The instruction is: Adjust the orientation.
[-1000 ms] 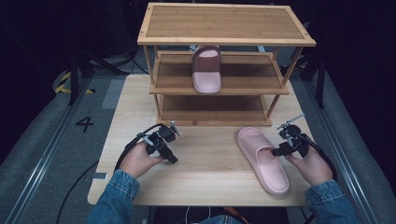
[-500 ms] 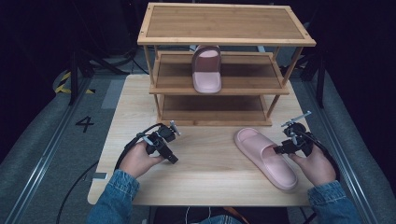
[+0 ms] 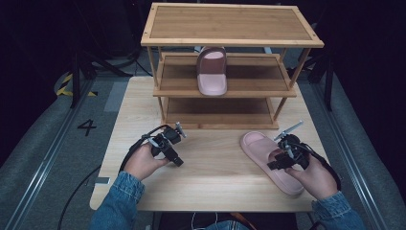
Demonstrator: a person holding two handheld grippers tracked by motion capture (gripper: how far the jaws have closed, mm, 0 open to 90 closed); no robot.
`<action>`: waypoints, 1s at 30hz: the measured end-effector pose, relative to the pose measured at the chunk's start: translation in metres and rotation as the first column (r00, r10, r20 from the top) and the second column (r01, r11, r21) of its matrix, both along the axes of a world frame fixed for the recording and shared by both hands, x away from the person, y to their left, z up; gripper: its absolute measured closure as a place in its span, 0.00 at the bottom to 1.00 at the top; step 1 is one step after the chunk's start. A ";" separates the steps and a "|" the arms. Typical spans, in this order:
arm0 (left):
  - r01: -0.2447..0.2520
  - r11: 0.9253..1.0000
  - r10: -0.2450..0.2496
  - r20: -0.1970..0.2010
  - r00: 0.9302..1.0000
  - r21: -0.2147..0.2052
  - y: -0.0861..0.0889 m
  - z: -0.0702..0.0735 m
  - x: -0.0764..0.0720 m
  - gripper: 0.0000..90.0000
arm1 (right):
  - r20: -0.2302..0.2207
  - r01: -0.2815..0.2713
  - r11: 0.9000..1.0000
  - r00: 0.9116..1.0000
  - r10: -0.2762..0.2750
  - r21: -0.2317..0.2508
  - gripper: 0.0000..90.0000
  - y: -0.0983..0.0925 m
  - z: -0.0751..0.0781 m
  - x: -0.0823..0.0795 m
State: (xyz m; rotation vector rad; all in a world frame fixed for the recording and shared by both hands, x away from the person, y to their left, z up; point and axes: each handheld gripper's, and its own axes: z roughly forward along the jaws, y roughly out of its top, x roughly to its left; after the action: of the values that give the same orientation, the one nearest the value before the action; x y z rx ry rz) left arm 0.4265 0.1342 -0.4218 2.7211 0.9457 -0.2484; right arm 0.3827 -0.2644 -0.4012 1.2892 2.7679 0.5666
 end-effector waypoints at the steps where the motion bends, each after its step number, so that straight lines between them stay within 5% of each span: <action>1: 0.000 1.000 0.000 0.000 1.000 0.000 0.000 0.000 0.000 0.56 | -0.001 -0.005 1.000 1.000 0.005 -0.002 0.56 0.002 -0.002 0.001; 13: -0.012 1.000 0.012 0.010 1.000 0.012 0.003 -0.003 -0.002 0.54 | 0.010 -0.053 0.997 0.999 0.053 -0.059 0.89 0.021 -0.014 0.007; 22: -0.023 1.000 0.023 0.017 1.000 0.011 0.007 -0.001 -0.002 0.54 | 0.040 -0.046 0.995 0.998 0.050 -0.085 0.93 0.021 -0.007 0.005; 30: -0.044 0.999 0.044 0.009 0.999 -0.001 0.012 0.000 -0.002 0.55 | 0.040 -0.078 0.996 0.996 0.080 -0.048 0.93 0.022 0.014 0.000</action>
State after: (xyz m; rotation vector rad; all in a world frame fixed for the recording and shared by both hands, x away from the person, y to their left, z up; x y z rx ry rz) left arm 0.4244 0.1461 -0.4215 2.6947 1.0012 -0.2274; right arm 0.3822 -0.2420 -0.3875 1.1493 2.7911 0.5240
